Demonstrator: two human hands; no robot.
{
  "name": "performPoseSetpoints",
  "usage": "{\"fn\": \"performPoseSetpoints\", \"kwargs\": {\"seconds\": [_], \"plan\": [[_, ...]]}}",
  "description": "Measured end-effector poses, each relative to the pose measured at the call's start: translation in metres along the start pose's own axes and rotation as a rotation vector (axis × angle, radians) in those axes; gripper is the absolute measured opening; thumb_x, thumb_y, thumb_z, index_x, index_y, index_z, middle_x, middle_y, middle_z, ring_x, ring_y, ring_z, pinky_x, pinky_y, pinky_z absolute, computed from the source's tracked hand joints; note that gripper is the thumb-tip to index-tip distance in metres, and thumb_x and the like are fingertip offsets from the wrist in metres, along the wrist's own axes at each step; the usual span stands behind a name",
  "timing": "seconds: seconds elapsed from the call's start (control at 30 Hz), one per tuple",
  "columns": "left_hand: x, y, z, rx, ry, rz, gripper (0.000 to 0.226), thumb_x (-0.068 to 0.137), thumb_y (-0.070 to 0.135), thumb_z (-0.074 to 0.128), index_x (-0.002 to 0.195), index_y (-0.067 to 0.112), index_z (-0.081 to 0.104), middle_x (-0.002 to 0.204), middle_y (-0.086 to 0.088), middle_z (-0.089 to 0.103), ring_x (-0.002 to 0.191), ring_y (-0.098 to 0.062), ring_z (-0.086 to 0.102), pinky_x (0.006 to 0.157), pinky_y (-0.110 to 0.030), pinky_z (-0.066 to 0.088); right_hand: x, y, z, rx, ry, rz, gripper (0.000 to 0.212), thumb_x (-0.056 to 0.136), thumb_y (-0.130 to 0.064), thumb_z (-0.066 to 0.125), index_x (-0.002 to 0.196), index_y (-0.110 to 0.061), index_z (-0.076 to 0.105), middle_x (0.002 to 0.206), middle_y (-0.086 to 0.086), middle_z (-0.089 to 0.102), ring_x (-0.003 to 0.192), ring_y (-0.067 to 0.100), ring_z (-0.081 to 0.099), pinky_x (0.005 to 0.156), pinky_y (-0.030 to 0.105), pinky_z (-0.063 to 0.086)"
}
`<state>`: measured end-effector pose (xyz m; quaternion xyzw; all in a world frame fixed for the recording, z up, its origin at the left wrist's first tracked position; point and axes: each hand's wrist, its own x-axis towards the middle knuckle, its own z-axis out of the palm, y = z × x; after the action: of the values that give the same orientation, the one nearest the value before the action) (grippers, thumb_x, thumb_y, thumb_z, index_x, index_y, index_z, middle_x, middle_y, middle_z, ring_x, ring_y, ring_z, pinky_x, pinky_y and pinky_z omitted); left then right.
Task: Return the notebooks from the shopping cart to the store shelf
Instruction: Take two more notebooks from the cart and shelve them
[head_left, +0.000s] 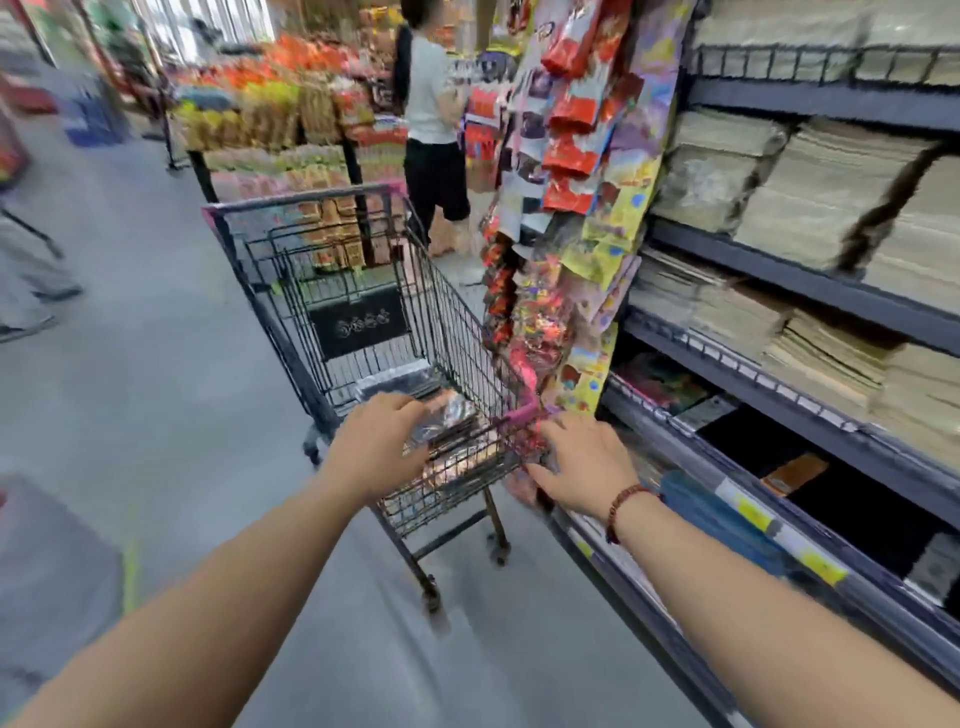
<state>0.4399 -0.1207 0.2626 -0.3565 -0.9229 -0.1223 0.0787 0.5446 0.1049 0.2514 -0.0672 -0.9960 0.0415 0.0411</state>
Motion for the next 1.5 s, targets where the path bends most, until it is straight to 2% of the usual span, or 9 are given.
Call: {"fn": "performPoseSetpoints", "kwargs": {"seconds": [0.23,0.5,0.67,0.83,1.0,1.2,1.3,1.4,1.5], "plan": [[0.021,-0.063,0.016,-0.033,-0.007,-0.046,0.041,0.087,0.028,0.055,0.125,0.014,0.057,0.124,-0.005,0.06,0.114,-0.023,0.053,0.096,-0.034,0.041,0.064,-0.036,0.02,-0.011,-0.027,-0.042,0.048,0.087,-0.049,0.05,0.127,-0.022,0.049,0.125,0.002,0.052,0.12,0.024,0.044,0.1,0.039,0.035],[0.095,-0.13,0.062,-0.072,-0.07,-0.089,0.04,0.084,0.031,0.058,0.122,0.017,0.059,0.119,-0.003,0.062,0.113,-0.022,0.053,0.095,-0.035,0.044,0.179,-0.026,0.079,-0.004,-0.1,-0.041,0.051,0.086,-0.052,0.048,0.128,-0.023,0.05,0.121,0.0,0.055,0.115,0.022,0.047,0.095,0.038,0.04],[0.169,-0.172,0.079,-0.038,-0.184,-0.098,0.044,0.085,0.033,0.055,0.126,0.017,0.055,0.122,-0.003,0.059,0.114,-0.022,0.052,0.095,-0.035,0.045,0.248,-0.011,0.108,0.069,-0.154,0.03,0.047,0.087,-0.05,0.049,0.126,-0.022,0.051,0.119,0.0,0.055,0.114,0.022,0.046,0.094,0.036,0.039],[0.224,-0.197,0.096,-0.021,-0.24,-0.06,0.035,0.085,0.032,0.053,0.114,0.015,0.059,0.111,-0.003,0.061,0.105,-0.022,0.054,0.088,-0.036,0.048,0.293,0.001,0.126,0.079,-0.236,0.1,0.048,0.087,-0.049,0.048,0.128,-0.022,0.049,0.121,0.0,0.053,0.115,0.022,0.045,0.096,0.036,0.039],[0.272,-0.212,0.133,-0.025,-0.325,0.001,0.039,0.084,0.033,0.05,0.12,0.018,0.057,0.116,-0.002,0.06,0.106,-0.021,0.054,0.089,-0.037,0.049,0.319,0.006,0.148,0.112,-0.26,0.214,0.044,0.087,-0.048,0.047,0.123,-0.021,0.051,0.119,0.001,0.054,0.113,0.022,0.046,0.094,0.036,0.039],[0.327,-0.228,0.192,-0.016,-0.505,0.249,0.047,0.084,0.032,0.05,0.13,0.02,0.049,0.119,-0.005,0.058,0.108,-0.025,0.053,0.09,-0.037,0.047,0.347,-0.009,0.192,0.237,-0.265,0.481,0.053,0.088,-0.044,0.05,0.134,-0.021,0.041,0.129,0.004,0.051,0.121,0.024,0.044,0.098,0.037,0.041],[0.352,-0.236,0.22,-0.048,-0.584,0.395,0.049,0.085,0.03,0.052,0.131,0.015,0.048,0.127,-0.007,0.053,0.113,-0.028,0.05,0.09,-0.037,0.047,0.358,-0.024,0.219,0.333,-0.283,0.69,0.058,0.088,-0.044,0.052,0.138,-0.02,0.038,0.134,0.006,0.05,0.124,0.026,0.043,0.1,0.036,0.041],[0.365,-0.246,0.246,-0.107,-0.621,0.511,0.042,0.084,0.03,0.054,0.123,0.014,0.053,0.127,-0.007,0.052,0.113,-0.03,0.05,0.088,-0.041,0.047,0.361,-0.04,0.243,0.492,-0.25,0.986,0.057,0.085,-0.044,0.056,0.134,-0.018,0.043,0.127,0.009,0.053,0.117,0.028,0.049,0.092,0.035,0.046],[0.371,-0.258,0.275,-0.165,-0.703,0.539,0.043,0.085,0.03,0.055,0.126,0.015,0.054,0.127,-0.006,0.055,0.119,-0.029,0.048,0.093,-0.039,0.045,0.357,-0.053,0.266,0.63,-0.216,1.275,0.049,0.083,-0.039,0.061,0.123,-0.013,0.05,0.114,0.012,0.057,0.102,0.028,0.056,0.08,0.029,0.046]]}}
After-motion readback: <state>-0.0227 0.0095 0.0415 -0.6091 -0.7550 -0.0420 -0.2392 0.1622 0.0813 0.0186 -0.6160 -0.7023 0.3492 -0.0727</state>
